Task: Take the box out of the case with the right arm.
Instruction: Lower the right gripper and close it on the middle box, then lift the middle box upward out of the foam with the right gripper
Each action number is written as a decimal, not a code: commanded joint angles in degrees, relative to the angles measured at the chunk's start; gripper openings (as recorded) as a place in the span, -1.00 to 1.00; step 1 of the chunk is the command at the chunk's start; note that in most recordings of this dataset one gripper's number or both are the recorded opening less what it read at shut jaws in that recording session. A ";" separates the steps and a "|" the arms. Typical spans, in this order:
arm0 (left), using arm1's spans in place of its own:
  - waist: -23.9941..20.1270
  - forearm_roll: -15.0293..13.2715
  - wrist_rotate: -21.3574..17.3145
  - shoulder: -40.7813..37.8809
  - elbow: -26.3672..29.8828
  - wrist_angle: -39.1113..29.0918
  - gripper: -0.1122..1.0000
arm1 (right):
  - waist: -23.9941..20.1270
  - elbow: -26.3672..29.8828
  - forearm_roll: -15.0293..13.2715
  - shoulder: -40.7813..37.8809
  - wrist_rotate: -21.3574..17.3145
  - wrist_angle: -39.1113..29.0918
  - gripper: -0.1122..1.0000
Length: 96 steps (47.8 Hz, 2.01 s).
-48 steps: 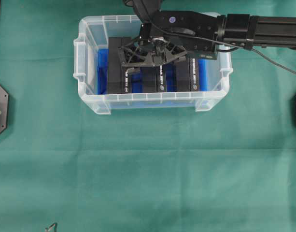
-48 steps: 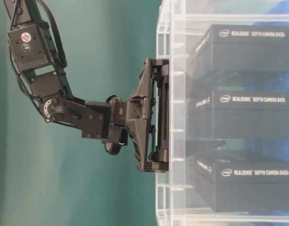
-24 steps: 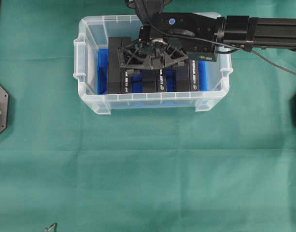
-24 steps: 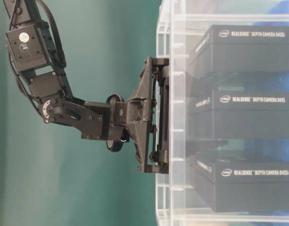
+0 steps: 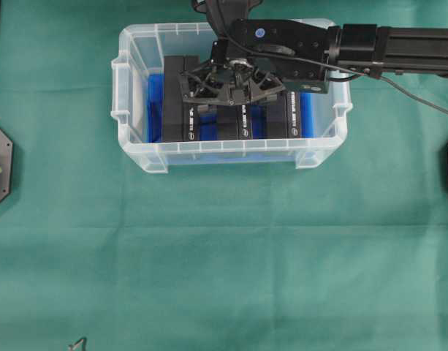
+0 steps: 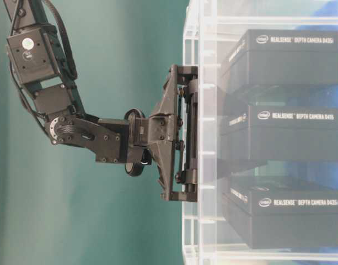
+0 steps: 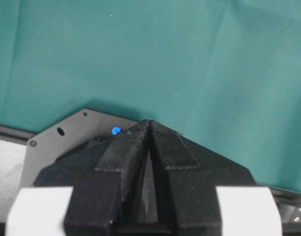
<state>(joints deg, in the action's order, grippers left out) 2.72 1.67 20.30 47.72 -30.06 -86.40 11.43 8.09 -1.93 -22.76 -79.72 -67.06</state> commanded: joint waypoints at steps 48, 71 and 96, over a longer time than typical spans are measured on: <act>-0.26 0.18 -0.09 -0.09 1.05 0.18 -0.75 | -0.26 19.16 -2.37 6.06 -0.97 -21.09 0.39; -0.26 0.18 -0.09 -0.09 1.05 0.18 -0.75 | -0.35 31.11 -3.52 6.15 -0.79 -30.41 0.39; -0.26 0.18 -0.09 -0.09 0.97 0.18 -0.75 | -0.62 33.57 -4.04 6.06 -0.88 -34.01 0.39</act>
<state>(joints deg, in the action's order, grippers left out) 2.72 1.76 20.30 47.81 -30.15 -86.40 10.99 39.90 -5.71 -19.78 -80.42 -100.90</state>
